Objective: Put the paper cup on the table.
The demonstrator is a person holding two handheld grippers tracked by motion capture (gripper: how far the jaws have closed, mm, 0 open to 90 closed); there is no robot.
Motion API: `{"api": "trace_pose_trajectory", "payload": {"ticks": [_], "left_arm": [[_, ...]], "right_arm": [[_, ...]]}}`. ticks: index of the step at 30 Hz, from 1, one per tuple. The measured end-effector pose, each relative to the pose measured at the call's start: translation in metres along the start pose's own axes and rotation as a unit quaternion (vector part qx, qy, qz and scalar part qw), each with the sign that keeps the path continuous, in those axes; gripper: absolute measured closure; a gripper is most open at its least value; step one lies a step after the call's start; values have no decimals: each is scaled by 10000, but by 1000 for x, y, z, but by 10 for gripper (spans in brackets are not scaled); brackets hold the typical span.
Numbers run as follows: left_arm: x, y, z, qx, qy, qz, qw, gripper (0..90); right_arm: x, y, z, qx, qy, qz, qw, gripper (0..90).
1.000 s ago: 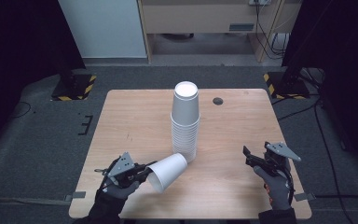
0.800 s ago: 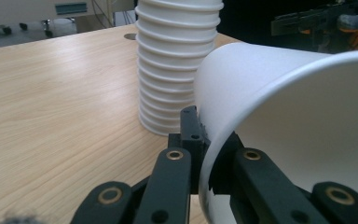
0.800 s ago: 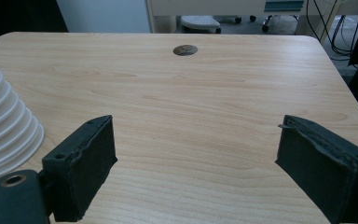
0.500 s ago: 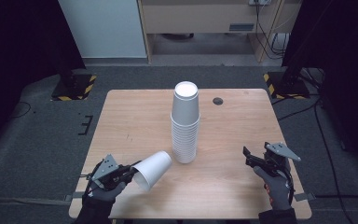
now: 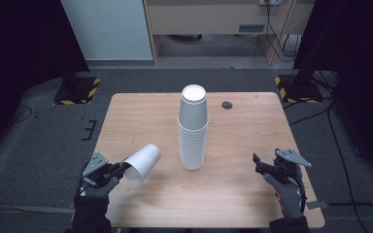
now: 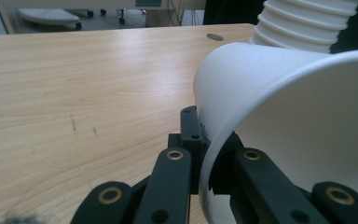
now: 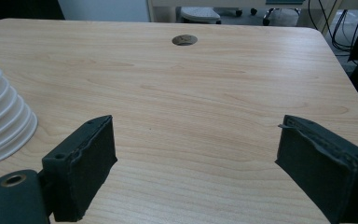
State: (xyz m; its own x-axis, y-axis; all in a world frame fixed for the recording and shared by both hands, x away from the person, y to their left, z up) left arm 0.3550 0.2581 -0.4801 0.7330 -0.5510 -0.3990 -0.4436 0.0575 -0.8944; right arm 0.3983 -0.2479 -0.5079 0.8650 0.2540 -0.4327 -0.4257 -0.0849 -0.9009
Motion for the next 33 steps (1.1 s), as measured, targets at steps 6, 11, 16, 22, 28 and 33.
{"api": "trace_pose_trajectory", "payload": {"ticks": [6,11,16,22,28,33], "left_arm": [[1,-4,7,-5,-124,133,9998,864],[0,-3,20,-130,-248,409,9988,864],[1,-11,27,-114,-379,651,9971,864],[3,-23,33,-65,-494,997,9938,863],[8,-29,34,130,-644,1356,9886,863],[9,-34,38,212,-744,1661,9831,863]], "right_arm": [[-1,0,-1,7,30,-8,10000,115],[-2,0,-1,-1,50,11,10000,115],[-1,2,-1,-18,57,61,10000,114],[-1,2,-1,-43,63,96,9999,114],[-1,3,-2,-26,69,107,9999,113],[-1,3,-2,-24,67,110,9999,113]]}}
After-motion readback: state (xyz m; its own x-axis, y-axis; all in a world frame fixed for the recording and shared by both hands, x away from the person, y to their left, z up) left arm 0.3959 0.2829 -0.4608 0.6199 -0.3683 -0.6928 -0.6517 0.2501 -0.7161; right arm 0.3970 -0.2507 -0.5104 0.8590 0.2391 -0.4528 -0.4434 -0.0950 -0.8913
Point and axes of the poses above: each handheld gripper's, and its own axes: x roughly forward along the jaws, y roughly out of its underside, z roughly to its left, the point moved 5 cm from there along x, roughly forward along the jaws, and after that the axes turned 2 degrees about -x, right-handed, at the moved point
